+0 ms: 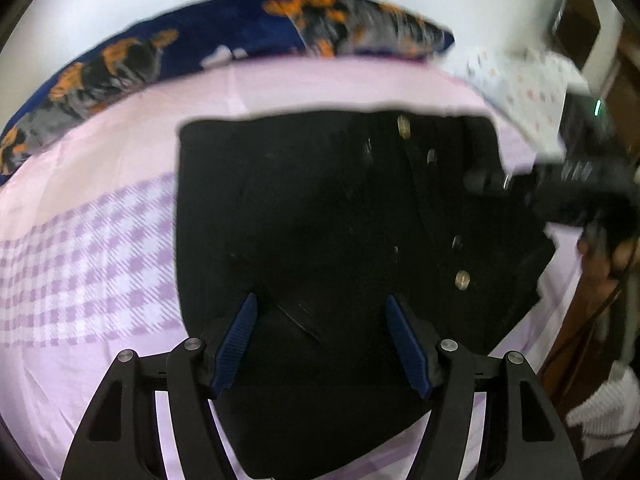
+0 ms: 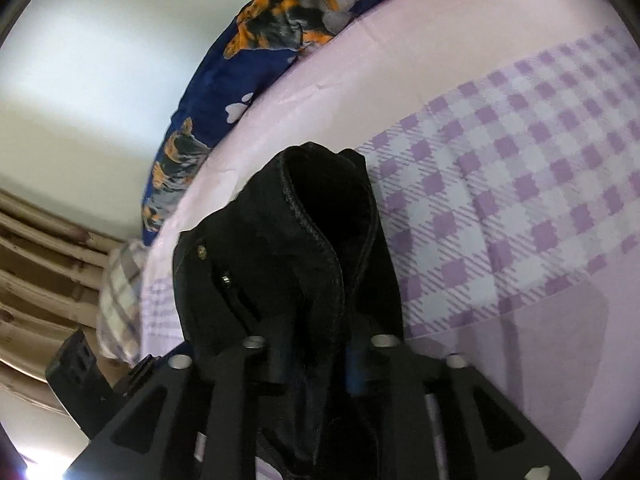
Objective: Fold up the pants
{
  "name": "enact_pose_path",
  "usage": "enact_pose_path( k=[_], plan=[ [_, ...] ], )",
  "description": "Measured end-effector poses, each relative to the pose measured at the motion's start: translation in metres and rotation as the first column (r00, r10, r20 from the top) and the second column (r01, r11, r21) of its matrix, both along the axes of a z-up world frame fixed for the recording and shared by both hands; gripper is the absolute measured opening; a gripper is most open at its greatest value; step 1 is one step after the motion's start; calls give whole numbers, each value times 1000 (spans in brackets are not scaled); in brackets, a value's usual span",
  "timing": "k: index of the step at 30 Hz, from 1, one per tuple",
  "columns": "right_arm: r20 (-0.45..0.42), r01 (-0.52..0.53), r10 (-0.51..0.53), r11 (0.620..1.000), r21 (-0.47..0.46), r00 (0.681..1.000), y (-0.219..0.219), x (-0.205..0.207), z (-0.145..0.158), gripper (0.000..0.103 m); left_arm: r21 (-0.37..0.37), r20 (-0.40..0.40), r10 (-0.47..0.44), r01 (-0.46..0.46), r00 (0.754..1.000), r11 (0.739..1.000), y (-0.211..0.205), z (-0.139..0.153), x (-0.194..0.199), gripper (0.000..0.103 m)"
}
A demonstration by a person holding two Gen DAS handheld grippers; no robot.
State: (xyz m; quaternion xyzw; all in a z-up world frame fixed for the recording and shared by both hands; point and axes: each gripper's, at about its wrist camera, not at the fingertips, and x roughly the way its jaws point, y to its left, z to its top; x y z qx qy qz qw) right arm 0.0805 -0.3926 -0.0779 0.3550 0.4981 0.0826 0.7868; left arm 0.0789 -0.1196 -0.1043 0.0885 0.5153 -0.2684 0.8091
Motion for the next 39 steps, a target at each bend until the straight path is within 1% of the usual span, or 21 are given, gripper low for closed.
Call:
enact_pose_path(
  k=[1,3,5,7,9,11,13,15,16,17,21,23,25,27,29,30,31,32,33,36,39],
  plan=[
    [-1,-10,10,999,-37,1000,2,0,6,38,-4,-2,2,-2,1000,1000,0,-2,0,67],
    [17,-5,7,997,-74,1000,3,-2,17,39,-22,-13,3,-3,1000,1000,2,-2,1,67],
    [45,22,-17,994,-108,999,-3,-8,31,42,-32,-20,5,-6,1000,999,4,-2,1,67],
    [90,25,-16,994,-110,996,-7,-13,42,42,-36,-18,3,-4,1000,999,3,-3,0,67],
    [109,22,-9,992,-121,994,-8,-13,47,42,-32,-15,0,0,1000,999,1,-3,-2,69],
    [136,28,-11,992,-122,991,-8,-7,50,41,-29,-13,-3,2,1000,1000,-3,-4,-3,70],
    [141,29,-13,992,-119,990,-6,6,48,41,-28,-12,-3,3,1000,1000,-4,-3,-3,70],
    [131,30,-17,995,-100,991,-5,17,42,32,-37,-18,-1,0,1000,999,-2,-1,-3,70],
    [121,30,-20,996,-80,992,-4,23,39,25,-47,-19,3,-4,1000,999,-1,2,-1,70],
    [126,38,-27,996,-81,992,-2,25,39,6,-57,-19,5,-6,1000,998,1,5,-1,70],
    [172,60,-33,986,-157,985,1,16,57,5,-138,-3,54,-54,999,989,21,28,3,70],
    [169,77,-44,978,-194,985,0,9,56,4,-156,-2,75,-74,997,985,30,35,5,70],
    [141,98,-72,977,-188,987,-5,6,44,4,-162,-19,75,-78,997,984,34,34,7,70],
    [111,106,-86,978,-182,990,-9,7,32,4,-126,-42,71,-76,997,989,33,23,8,70],
    [104,93,-75,978,-184,992,-7,10,28,7,-88,-41,55,-59,998,994,28,15,5,70],
    [104,93,-75,980,-177,992,-6,10,29,11,-64,-34,49,-51,998,997,25,12,4,70],
    [92,96,-82,981,-167,992,-6,9,32,21,-53,-30,47,-49,998,997,23,10,3,70],
    [74,100,-89,981,-165,993,-7,7,33,34,-51,-29,47,-48,998,997,23,10,3,70],
    [60,100,-91,983,-157,994,-7,4,34,37,-58,-32,48,-50,998,997,23,10,3,70],
    [60,60,-53,991,-119,997,0,-17,42,37,-82,-47,57,-60,997,995,26,11,5,70],
    [48,36,-32,995,-94,998,7,-40,42,37,-81,-47,55,-59,997,995,26,12,6,70]
  ],
)
